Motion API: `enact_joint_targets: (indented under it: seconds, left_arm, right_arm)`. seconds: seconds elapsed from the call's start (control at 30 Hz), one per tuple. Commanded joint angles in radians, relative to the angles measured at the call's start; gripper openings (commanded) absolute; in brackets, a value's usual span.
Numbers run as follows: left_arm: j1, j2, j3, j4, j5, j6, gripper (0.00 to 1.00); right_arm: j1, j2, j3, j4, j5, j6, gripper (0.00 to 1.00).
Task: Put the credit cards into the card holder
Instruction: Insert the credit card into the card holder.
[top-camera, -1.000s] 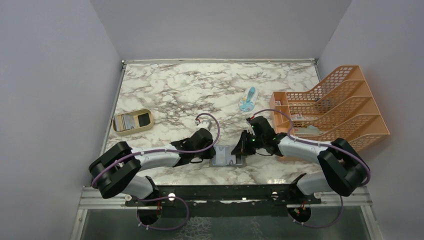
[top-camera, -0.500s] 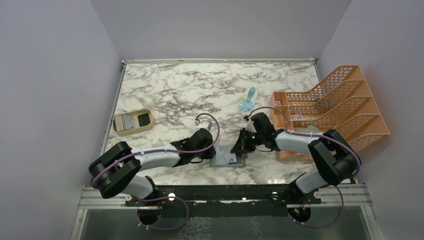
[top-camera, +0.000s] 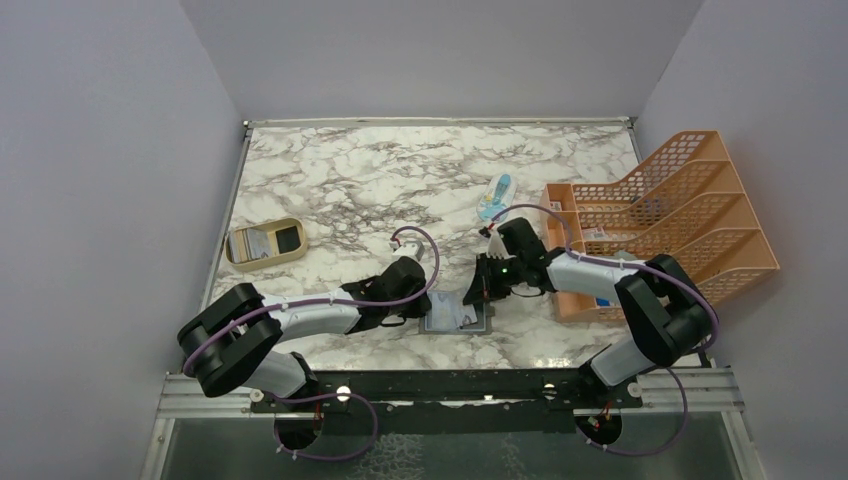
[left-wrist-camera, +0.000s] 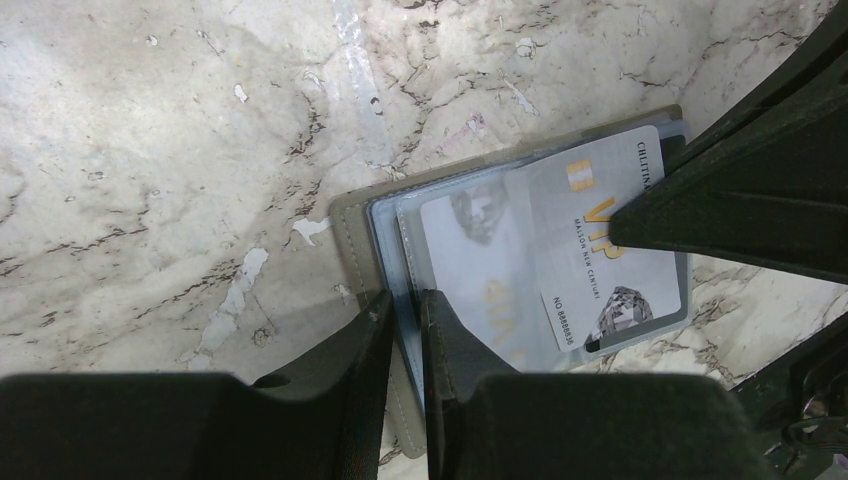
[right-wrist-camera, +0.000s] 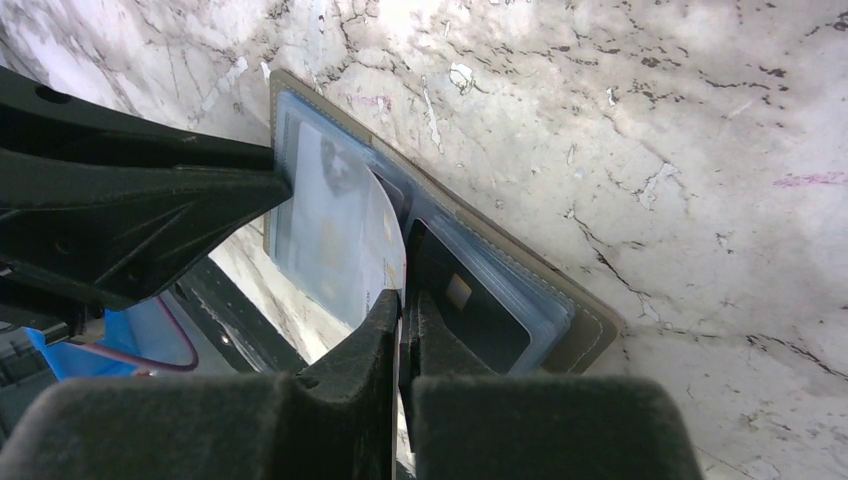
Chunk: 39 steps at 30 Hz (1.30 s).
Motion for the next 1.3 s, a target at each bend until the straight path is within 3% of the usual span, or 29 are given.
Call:
enact_joint_targets:
  seconds: [0.0,0.4,1.27]
  left_arm:
    - [0.001,0.015,-0.016,-0.113,-0.007,0.023,0.19]
    - [-0.001,-0.023,-0.05,-0.036,0.082,-0.05,0.19]
    - [-0.001,-0.015,-0.108,0.09,0.153,-0.141,0.19]
  right_arm:
    - [-0.007,0.036,0.01,-0.101,0.052,-0.09,0.01]
    - [-0.006,-0.013,-0.106,0.106,0.001,0.091,0.01]
    - [-0.005,-0.059,-0.249,0.302,-0.011,0.243,0.01]
